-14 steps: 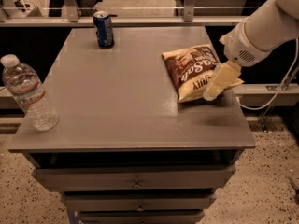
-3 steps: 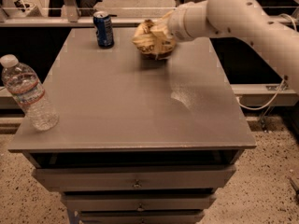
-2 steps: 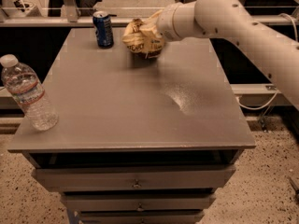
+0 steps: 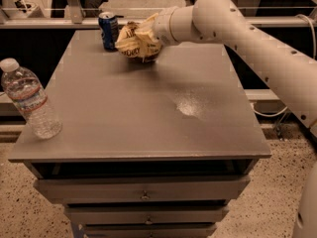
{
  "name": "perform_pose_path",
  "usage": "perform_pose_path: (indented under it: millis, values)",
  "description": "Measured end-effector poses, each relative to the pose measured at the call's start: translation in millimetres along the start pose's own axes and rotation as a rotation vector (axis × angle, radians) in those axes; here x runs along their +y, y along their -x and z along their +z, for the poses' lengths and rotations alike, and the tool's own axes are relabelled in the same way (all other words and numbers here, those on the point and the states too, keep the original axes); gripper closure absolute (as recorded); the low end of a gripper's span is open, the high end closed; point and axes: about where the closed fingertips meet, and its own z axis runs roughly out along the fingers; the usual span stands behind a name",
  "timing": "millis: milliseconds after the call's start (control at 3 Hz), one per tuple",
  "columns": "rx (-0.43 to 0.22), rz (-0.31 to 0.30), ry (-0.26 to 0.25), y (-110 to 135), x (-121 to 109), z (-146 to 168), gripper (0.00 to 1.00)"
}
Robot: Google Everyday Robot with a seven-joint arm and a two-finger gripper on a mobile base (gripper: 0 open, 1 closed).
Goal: Move brown chip bag near pepsi can
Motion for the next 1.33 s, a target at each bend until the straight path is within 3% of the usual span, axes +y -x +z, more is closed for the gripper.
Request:
perform_pose_path:
  millis: [333,1333]
  values:
    - [-0.01,0.01,0.033,-3,2,7,0.81]
    - [-0.009,0.054,0.096,-22,2,4,0.11]
